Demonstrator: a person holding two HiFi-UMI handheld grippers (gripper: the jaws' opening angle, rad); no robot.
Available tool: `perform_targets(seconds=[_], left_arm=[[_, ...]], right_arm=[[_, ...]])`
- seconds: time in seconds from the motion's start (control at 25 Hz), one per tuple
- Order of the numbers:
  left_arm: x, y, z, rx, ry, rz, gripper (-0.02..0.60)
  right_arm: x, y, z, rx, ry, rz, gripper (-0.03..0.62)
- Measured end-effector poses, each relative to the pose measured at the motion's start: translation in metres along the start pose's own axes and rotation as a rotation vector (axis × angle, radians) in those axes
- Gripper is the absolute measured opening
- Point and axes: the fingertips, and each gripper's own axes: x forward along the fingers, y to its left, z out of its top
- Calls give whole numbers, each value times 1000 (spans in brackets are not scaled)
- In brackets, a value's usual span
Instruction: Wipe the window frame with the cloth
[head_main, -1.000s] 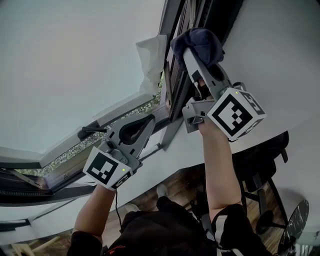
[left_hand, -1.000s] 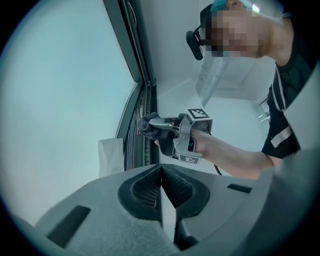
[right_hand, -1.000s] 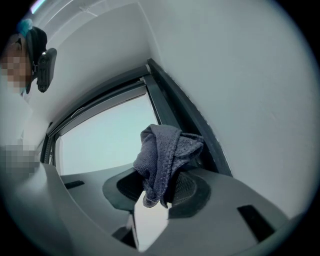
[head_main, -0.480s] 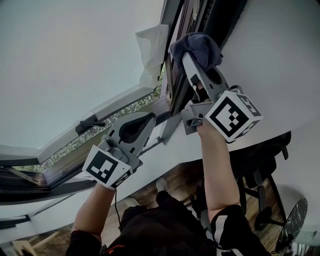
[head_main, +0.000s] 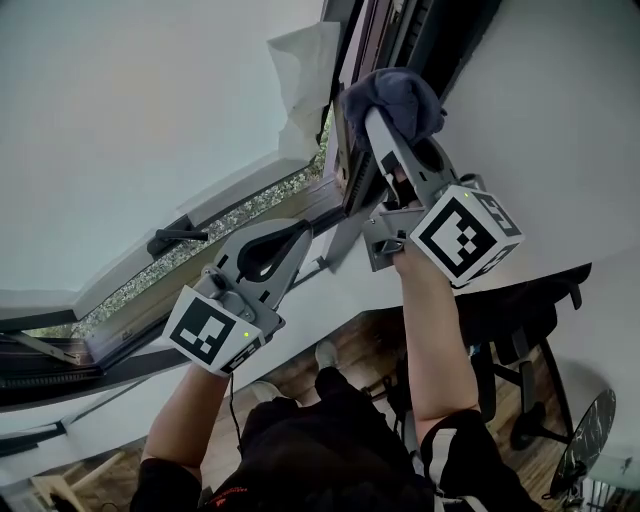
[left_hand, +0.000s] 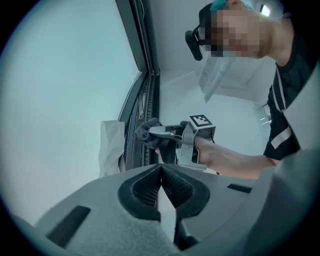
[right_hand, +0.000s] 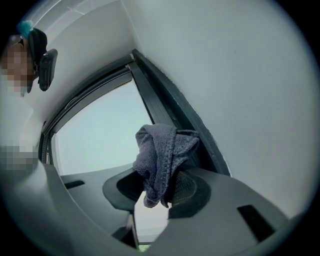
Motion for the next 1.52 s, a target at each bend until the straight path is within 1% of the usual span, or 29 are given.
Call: perform_targets(seconds=[0.44,0.6,0.76,0.92,1.08,1.16,1.28,1.4,1.52], left_arm=[[3,1,-28,-35,47,-19,20],[6,2,-34,-50,50,-29,20],[3,2,-46,-71,92,-26,20],[2,1,-55,-92,116,-26,20],[4,-1,-59,-87,91,-41,20],[4,-2,-64,-101,103,-39,20],[4,-3,-67,-98,95,-41,20],[4,-3,-75,-101,110,-34,20],[6,-4,-76,-103,86,-36,20]], right_arm=[[-8,-18,-37,54,33,-23,114],[-11,-27,-51,69,45,-38,114],[-16,-35,-68,92,61,-57,114],[-22,-42,-85,113,78,-73,114],[-27,-51,-100,137,92,-89,114],[-30,-56,-109,151,105,-95,114],[-33,-61,-122,165,126,-106,114],[-36,-67,-134,176,142,-115,114],[-38,-72,-143,187,153,-121,114]])
